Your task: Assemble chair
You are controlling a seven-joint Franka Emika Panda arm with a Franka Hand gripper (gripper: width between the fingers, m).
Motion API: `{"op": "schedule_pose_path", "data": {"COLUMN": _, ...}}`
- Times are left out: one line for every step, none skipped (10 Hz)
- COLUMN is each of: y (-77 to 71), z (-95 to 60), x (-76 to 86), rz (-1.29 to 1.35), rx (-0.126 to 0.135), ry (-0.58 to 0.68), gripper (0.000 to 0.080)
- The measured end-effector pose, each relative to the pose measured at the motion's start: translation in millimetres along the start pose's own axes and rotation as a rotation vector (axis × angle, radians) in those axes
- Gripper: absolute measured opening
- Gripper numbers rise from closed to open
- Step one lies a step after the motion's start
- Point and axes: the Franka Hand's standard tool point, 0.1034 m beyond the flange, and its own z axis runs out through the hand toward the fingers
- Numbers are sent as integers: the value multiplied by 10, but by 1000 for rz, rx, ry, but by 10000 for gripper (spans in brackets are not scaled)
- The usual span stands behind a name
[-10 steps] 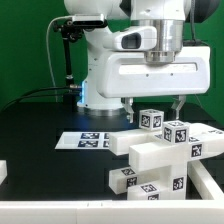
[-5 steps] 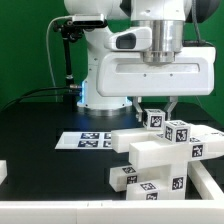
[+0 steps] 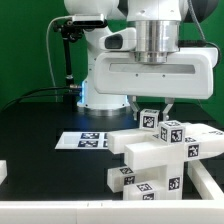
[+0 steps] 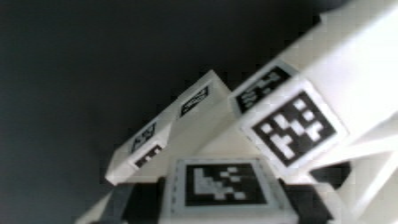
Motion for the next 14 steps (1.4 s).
{"op": "schedule_pose_path", "data": {"y": 1, "z": 2, "x": -5, "rz": 51, "rx": 1, "ry": -3, "gripper": 282}}
{"op": "schedule_pose_path", "data": {"y": -11, "z": 5, "x": -9, "rz": 203, "rx": 7, "ry": -4, "gripper": 282}}
{"op": "schedule_pose_path", "data": {"y": -13, "z": 4, "x": -8, "rz": 253, "rx": 13, "ry": -6, "gripper": 282}}
{"op": "schedule_pose_path", "data": {"y": -13, "z": 5, "x": -8, "rz": 236, "rx": 12, "ry": -5, "gripper": 296}}
{"op": "schedule_pose_path", "data": {"y": -13, "z": 5, "x": -8, "rz": 211, "rx": 12, "ry": -5, "gripper": 296}}
{"op": "schedule_pose_path", "data": {"y": -13, "z": 5, "x": -8, "rz": 205, "rx": 12, "ry": -5, "gripper": 495}}
{"op": "schedule_pose_path", "data": {"y": -16, "z": -3, "x": 0, "rz": 14, "rx": 6, "ry": -4, "gripper": 495}}
{"op": "schedule_pose_path", "data": {"y": -40, "z": -12, "x": -3, "rz": -118, "rx": 2, "ry": -5, "gripper": 615}}
{"op": "schedule_pose_path", "data": {"y": -69, "z": -13, "x": -25, "rz": -225, "rx": -5, "ry": -15, "gripper": 639}}
{"op": "schedule_pose_path", "data": {"y": -87, "z": -17, "x": -41, "rz": -360, "rx": -16, "ry": -20, "gripper": 639}}
{"op": "schedule_pose_path", "data": {"y": -73, "z": -16, "x": -34, "rz": -398, "rx": -16, "ry": -20, "gripper": 648}}
{"op": "schedule_pose_path", "data": {"y": -67, "z": -15, "x": -31, "rz": -468, "rx": -15, "ry": -21, "gripper": 648}}
{"op": "schedule_pose_path", "data": {"y": -65, "z": -14, "x": -31, "rz": -509, "rx": -15, "ry": -21, "gripper": 649}}
{"op": "schedule_pose_path", "data": {"y": -56, "z": -15, "x": -25, "rz": -612, "rx": -17, "ry": -22, "gripper": 649}}
